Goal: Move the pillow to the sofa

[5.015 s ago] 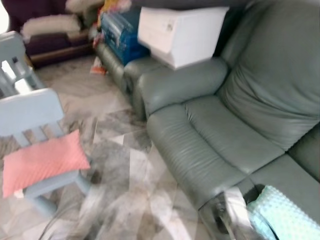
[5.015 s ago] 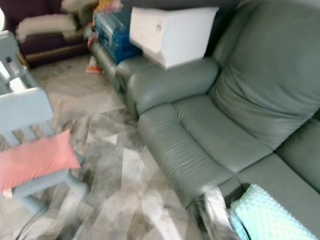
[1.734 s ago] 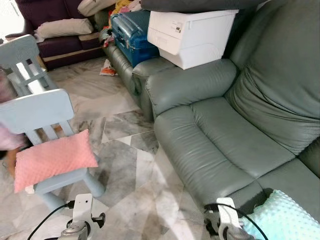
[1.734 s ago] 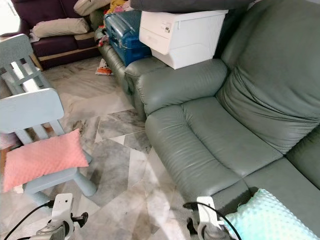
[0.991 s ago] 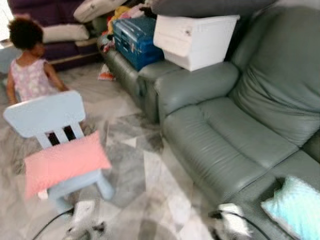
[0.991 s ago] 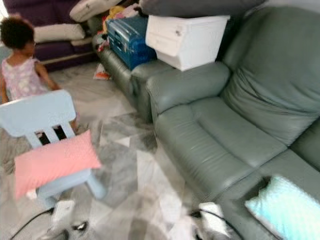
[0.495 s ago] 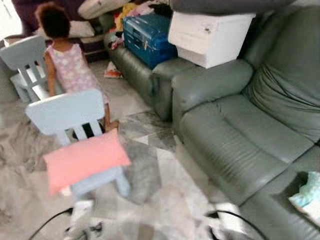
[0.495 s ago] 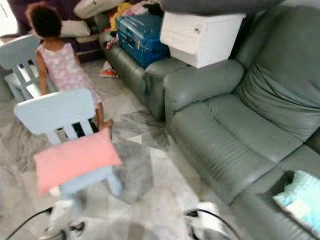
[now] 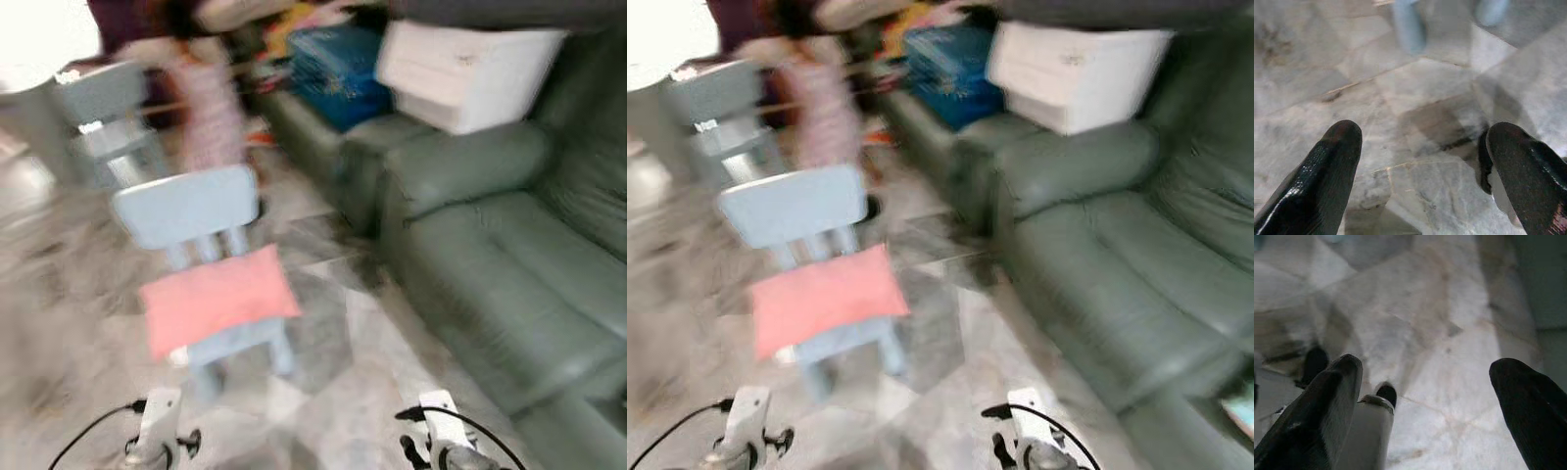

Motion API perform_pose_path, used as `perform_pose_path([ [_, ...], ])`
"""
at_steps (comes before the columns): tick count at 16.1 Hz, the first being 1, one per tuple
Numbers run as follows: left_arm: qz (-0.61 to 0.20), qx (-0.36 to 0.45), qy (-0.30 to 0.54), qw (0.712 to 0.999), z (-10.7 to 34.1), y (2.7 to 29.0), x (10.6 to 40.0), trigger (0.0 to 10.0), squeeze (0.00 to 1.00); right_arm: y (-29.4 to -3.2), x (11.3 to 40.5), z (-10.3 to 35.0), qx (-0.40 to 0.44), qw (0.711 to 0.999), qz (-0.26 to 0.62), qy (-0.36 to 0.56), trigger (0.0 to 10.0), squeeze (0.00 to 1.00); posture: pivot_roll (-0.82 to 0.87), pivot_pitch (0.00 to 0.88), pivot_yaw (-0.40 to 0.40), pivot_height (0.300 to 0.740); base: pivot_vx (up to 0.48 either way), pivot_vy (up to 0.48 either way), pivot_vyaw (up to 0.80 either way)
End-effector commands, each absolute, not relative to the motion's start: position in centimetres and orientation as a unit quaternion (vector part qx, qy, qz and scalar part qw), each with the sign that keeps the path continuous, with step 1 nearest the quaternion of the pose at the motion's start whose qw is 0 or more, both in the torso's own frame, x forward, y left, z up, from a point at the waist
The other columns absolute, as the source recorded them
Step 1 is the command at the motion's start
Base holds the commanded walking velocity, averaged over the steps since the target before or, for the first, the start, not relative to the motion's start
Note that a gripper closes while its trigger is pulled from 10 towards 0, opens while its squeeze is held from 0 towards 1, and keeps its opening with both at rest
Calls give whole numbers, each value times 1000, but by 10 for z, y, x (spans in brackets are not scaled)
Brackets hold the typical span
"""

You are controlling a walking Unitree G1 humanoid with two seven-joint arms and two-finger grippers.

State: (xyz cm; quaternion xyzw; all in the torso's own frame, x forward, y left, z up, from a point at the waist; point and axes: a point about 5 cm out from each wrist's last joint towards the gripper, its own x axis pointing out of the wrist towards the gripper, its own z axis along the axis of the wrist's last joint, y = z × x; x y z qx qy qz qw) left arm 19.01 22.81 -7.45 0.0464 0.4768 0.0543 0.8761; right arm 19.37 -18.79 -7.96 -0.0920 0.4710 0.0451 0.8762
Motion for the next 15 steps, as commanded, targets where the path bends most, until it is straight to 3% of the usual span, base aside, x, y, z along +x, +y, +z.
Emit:
perform_pose_path([
  [1, 55, 46, 478, 876, -75, 227, 190, 10000, 0, -191, 192, -80, -96, 873, 41, 476, 10000, 0, -112, 0, 54, 740, 0, 0, 800],
  [5, 55, 52, 480, 874, -75, 227, 189, 10000, 0, -181, 196, -80, -95, 875, 46, 473, 10000, 0, -112, 0, 57, 740, 0, 0, 800],
  [12, 48, 68, 477, 875, -74, 232, 189, 10000, 0, -156, 204, -77, -84, 880, 52, 464, 10000, 0, -111, 0, 61, 740, 0, 0, 0],
  [15, 54, 61, 476, 876, -73, 235, 189, 10000, 0, -176, 206, -75, -87, 882, 44, 461, 10000, 0, -111, 0, 64, 740, 0, 0, 0],
])
